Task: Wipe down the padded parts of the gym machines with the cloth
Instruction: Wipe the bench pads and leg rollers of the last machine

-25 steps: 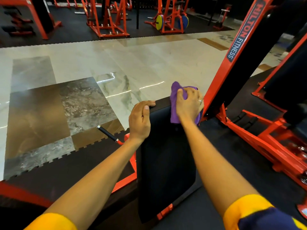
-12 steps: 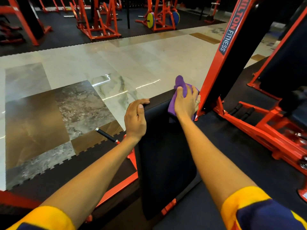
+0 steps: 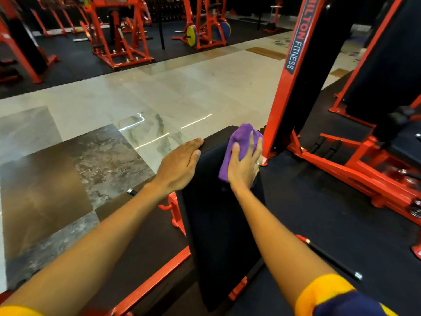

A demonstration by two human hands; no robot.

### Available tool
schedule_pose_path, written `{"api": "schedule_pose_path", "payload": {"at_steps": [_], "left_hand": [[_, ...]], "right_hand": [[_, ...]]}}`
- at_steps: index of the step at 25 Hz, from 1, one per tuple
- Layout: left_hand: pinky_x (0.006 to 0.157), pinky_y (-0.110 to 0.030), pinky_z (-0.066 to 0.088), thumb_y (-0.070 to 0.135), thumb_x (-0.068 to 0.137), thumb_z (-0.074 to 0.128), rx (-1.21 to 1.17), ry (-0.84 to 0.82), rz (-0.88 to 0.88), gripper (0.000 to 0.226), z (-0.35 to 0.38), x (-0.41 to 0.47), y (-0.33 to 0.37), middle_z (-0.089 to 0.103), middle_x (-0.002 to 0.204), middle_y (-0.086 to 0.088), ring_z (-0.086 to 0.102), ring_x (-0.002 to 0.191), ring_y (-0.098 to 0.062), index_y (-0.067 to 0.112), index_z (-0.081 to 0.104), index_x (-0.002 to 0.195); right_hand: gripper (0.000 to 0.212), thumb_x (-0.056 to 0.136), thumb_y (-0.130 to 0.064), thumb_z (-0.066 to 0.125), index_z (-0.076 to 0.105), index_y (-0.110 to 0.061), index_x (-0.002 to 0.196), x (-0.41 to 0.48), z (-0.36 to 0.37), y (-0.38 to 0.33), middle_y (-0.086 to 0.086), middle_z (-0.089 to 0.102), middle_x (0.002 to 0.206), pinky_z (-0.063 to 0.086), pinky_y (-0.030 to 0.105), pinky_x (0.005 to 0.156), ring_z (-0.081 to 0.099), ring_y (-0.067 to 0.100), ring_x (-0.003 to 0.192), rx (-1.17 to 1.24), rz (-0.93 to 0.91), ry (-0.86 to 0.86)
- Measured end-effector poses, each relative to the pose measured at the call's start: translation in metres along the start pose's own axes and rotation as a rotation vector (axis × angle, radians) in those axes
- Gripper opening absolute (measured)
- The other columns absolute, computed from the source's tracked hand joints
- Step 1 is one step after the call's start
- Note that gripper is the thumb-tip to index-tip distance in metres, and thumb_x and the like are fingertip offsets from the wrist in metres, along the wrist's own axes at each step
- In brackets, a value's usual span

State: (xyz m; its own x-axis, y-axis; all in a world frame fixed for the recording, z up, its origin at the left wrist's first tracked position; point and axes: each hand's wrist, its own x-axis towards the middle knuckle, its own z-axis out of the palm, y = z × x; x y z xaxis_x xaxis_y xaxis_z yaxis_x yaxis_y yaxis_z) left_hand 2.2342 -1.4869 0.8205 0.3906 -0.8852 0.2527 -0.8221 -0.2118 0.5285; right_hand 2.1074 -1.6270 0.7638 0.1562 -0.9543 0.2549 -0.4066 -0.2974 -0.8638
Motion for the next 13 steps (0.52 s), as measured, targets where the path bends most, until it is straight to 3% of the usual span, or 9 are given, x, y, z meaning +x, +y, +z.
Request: {"api": "schedule_pose_path", "payload": {"at_steps": [2,4,7,9,11,13], "left_hand": [[0.123,-0.030,0.015,0.038,0.111,0.025,0.074,-0.176,0.014,0.050,-0.009,0.020,0.010,0.027,0.165,0.010,0.022,0.153,-0.009,0.027,0.030,0.160],[0.125,-0.032,0.013,0.042,0.111,0.024,0.112,-0.295,0.016,0.052,-0.008,0.040,0.016,0.017,0.168,0.014,0.015,0.154,-0.007,0.029,0.021,0.162],[0.127,-0.041,0.016,0.055,0.105,0.022,0.067,-0.396,0.063,0.061,-0.006,0.060,0.012,0.015,0.168,0.014,0.014,0.155,-0.007,0.033,0.017,0.162],[0.127,-0.036,0.012,0.051,0.108,0.025,0.076,-0.418,0.078,0.059,-0.005,0.064,0.011,0.013,0.168,0.014,0.013,0.155,-0.007,0.031,0.016,0.162],[0.125,-0.026,0.005,0.041,0.111,0.026,0.112,-0.418,0.061,0.056,-0.006,0.065,0.011,0.009,0.169,0.014,0.008,0.155,-0.006,0.028,0.013,0.163],[0.123,-0.025,0.005,0.042,0.111,0.025,0.123,-0.425,0.078,0.056,-0.007,0.063,0.010,0.008,0.169,0.013,0.007,0.155,-0.005,0.029,0.011,0.163]], "right_hand": [[0.061,0.106,-0.055,0.035,0.024,-0.031,0.161,0.024,-0.005,-0.015,-0.005,0.016,0.170,0.020,0.056,0.123,0.015,0.030,0.156,0.069,0.220,0.002],[0.060,0.107,-0.054,0.034,0.024,-0.030,0.161,0.025,-0.003,-0.033,-0.005,0.014,0.171,0.006,0.051,0.127,0.005,0.026,0.158,0.081,0.269,-0.028],[0.060,0.106,-0.054,0.036,0.018,-0.038,0.162,-0.028,0.006,-0.029,-0.006,0.005,0.172,-0.006,0.044,0.126,-0.007,0.022,0.159,-0.034,-0.144,-0.018],[0.065,0.104,-0.055,0.035,0.007,-0.044,0.161,-0.056,0.007,0.002,-0.007,0.003,0.172,-0.005,0.040,0.127,-0.006,0.020,0.159,-0.051,-0.324,-0.055],[0.067,0.103,-0.057,0.035,0.005,-0.044,0.161,-0.050,0.004,0.031,-0.006,0.007,0.172,0.003,0.042,0.128,0.002,0.022,0.159,-0.023,-0.215,-0.022],[0.063,0.104,-0.055,0.035,0.021,-0.033,0.161,-0.018,-0.002,0.039,0.000,0.022,0.169,0.017,0.047,0.125,0.017,0.027,0.157,0.025,0.130,0.029]]}}
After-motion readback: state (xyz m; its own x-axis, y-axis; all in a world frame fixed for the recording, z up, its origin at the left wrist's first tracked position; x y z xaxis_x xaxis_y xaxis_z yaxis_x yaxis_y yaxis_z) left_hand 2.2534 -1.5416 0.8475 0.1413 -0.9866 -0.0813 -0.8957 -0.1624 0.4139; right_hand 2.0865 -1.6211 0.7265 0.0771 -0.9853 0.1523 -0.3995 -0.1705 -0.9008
